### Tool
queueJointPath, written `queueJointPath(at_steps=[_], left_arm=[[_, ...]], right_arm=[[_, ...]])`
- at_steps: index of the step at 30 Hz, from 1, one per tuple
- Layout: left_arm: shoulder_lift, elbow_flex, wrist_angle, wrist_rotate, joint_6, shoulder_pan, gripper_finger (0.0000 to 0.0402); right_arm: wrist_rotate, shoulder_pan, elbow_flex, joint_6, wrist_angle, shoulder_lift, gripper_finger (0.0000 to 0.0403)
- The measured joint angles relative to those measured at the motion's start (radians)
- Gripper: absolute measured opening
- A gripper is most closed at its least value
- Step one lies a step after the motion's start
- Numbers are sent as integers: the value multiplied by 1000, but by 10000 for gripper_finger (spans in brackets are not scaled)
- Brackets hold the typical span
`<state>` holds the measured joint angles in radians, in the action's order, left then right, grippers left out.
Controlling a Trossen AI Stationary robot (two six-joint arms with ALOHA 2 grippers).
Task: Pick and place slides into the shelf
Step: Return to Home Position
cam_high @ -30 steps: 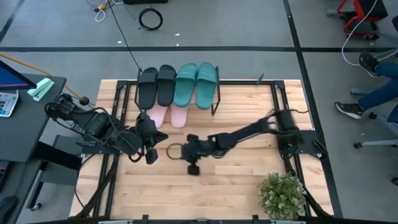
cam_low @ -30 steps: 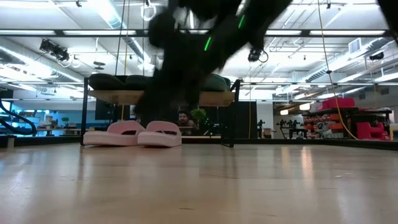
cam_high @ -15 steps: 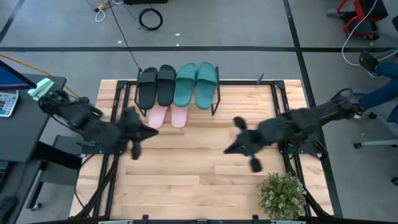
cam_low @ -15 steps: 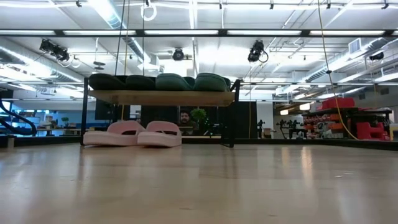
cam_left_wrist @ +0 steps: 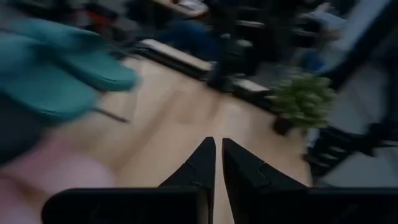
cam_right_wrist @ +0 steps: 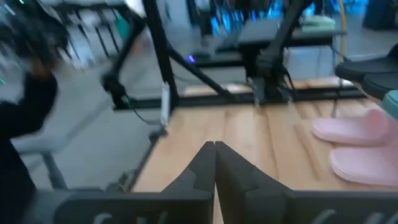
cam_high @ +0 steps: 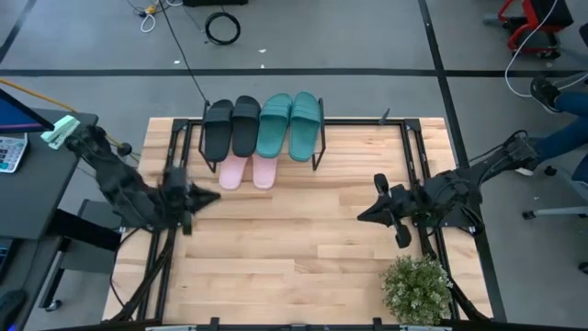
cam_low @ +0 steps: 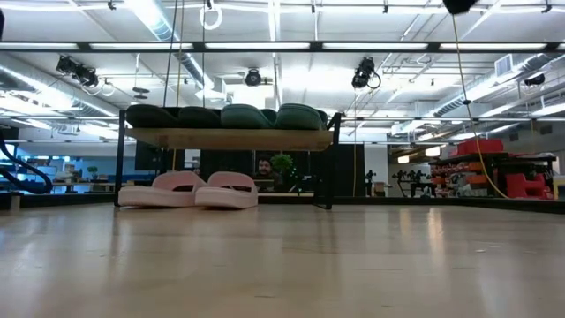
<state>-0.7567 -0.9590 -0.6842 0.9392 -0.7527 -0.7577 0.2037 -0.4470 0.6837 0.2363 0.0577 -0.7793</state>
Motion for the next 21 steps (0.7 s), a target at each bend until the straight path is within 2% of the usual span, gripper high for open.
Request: queueJointPath(at_steps=[2, 6, 9, 11, 15, 21], left_arm=[[14, 137, 244, -58, 85, -10, 36], [1, 376, 787, -378, 334, 1, 33], [4, 512, 1087, -522, 506, 21, 28], [34, 564, 1126, -544, 551, 47, 25], [150, 594, 1077, -545, 604, 118, 24], [305, 585, 978, -548, 693, 197, 34]], right_arm=[[-27, 0, -102, 0, -119, 61, 14], [-70, -1, -265, 4, -247, 148, 16], [-78, -1, -367, -7, -315, 216, 15], [-83, -1, -422, -9, -361, 271, 16], [-84, -1, -478, -10, -363, 404, 16], [-84, 0, -480, -26, -228, 539, 14]])
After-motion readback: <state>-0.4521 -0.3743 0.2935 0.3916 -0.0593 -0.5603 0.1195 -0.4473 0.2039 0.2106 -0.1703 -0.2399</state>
